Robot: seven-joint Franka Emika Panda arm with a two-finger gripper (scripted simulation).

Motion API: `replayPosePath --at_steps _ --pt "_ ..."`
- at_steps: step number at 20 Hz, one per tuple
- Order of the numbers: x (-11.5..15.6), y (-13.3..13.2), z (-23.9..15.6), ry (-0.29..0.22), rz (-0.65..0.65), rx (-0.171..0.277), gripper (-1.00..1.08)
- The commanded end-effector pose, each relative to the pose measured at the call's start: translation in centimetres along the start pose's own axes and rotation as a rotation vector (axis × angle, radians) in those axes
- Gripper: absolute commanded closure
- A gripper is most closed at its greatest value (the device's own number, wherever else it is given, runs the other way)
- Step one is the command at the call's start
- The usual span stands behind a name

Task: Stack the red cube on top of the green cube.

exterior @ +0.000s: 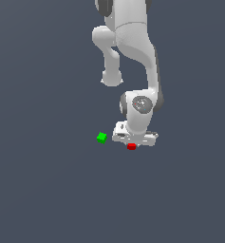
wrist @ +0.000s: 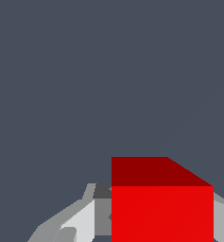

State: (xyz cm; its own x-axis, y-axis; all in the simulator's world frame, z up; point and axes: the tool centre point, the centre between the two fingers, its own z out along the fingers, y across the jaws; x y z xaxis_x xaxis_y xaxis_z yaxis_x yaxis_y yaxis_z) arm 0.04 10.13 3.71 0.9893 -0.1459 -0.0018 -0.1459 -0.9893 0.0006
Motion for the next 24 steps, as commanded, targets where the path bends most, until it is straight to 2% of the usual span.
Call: replayPosePath --at_steps 1,12,19,24 --pt "0.0 0.0 -1.4 0.002 0.000 0.001 1.08" --pt "0.0 0.0 -7.8 0.002 0.000 0.001 1.08" --pt "0.1 0.1 -8.1 0.003 0.000 0.001 1.08" --pt "-0.3 1.7 -7.5 0.003 0.000 0.001 1.08"
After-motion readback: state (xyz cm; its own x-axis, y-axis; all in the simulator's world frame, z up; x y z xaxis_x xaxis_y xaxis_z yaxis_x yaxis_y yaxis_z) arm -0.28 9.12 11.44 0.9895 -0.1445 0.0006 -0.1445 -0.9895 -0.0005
